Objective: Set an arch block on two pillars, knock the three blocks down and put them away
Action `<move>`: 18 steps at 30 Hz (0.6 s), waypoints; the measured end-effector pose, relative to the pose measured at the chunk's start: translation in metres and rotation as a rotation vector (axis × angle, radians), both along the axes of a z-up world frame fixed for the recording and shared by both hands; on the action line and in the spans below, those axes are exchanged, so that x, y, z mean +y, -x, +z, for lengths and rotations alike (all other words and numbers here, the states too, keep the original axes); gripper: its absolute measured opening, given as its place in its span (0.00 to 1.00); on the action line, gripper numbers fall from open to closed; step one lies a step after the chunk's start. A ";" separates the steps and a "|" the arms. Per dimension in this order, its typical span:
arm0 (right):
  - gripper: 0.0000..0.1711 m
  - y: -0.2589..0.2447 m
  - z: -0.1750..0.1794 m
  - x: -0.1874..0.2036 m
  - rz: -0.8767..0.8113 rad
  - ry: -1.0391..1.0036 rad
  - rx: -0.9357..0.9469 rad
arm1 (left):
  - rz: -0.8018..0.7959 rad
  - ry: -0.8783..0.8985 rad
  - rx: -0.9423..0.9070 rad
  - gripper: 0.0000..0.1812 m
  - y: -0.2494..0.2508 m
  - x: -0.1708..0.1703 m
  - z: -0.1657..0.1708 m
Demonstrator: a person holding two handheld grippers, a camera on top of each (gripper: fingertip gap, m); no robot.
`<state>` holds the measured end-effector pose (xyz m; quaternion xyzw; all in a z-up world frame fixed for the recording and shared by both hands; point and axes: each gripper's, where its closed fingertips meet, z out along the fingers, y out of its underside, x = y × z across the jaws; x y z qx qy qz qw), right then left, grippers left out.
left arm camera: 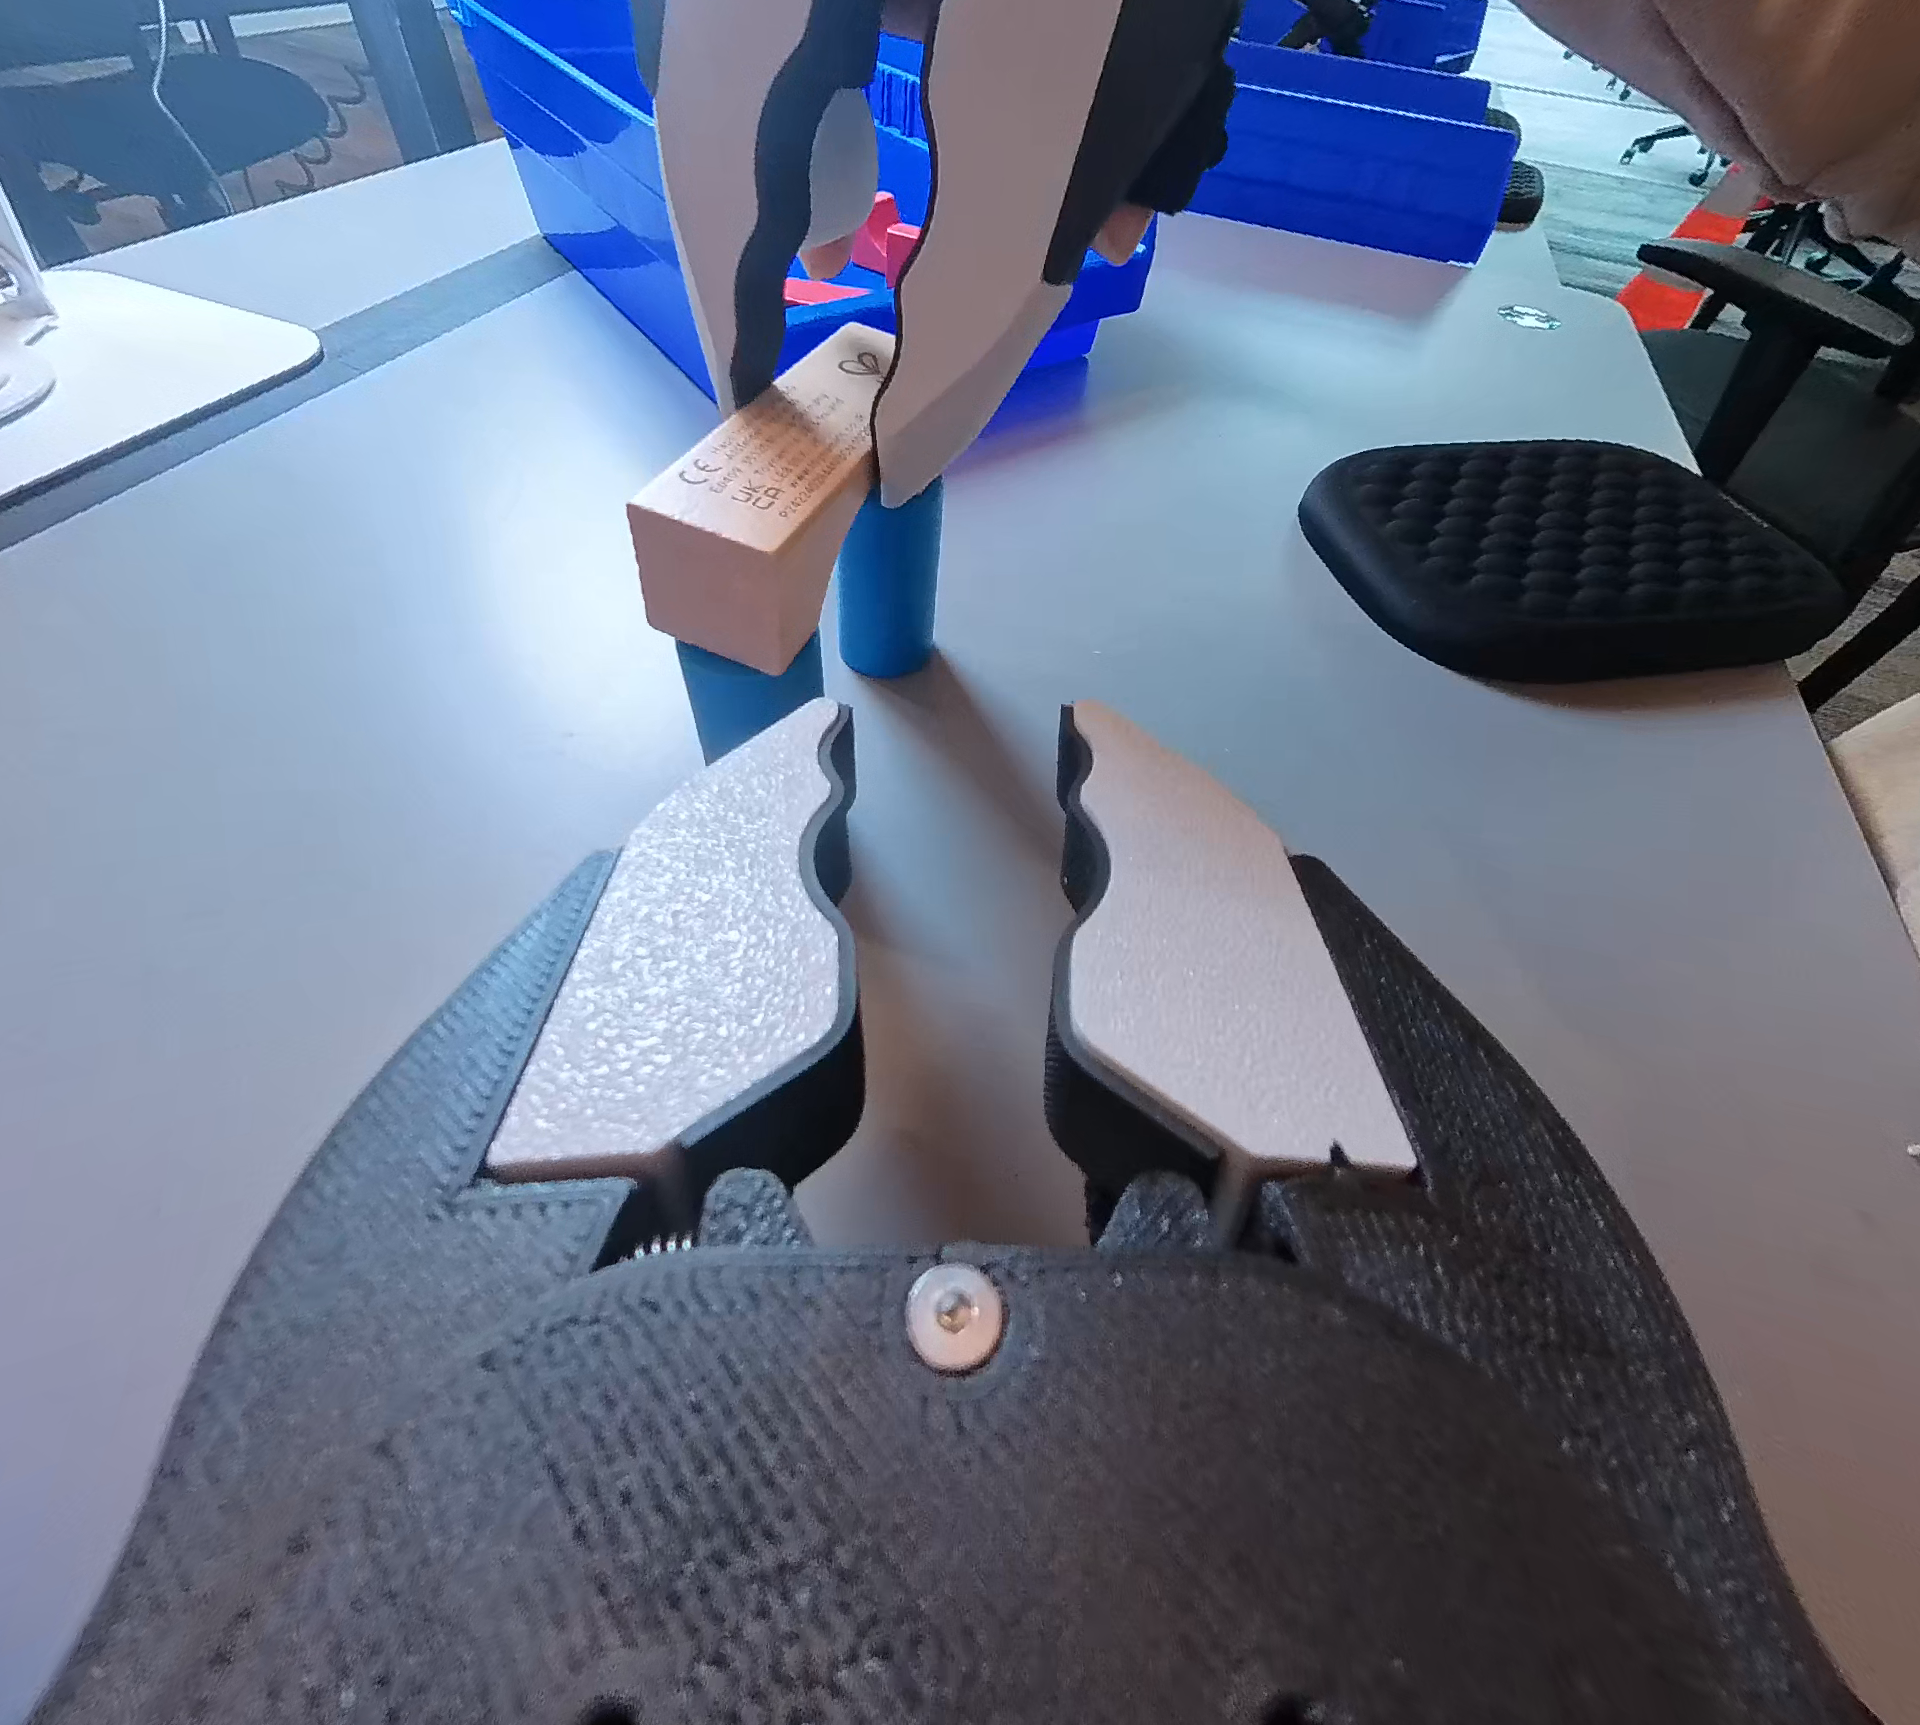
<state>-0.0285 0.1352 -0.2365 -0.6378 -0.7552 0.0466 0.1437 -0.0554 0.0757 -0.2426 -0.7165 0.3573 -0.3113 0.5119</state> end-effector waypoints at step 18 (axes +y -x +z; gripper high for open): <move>0.19 0.000 0.000 0.001 -0.004 0.005 0.002 | -0.008 0.011 0.012 0.21 -0.001 -0.001 -0.003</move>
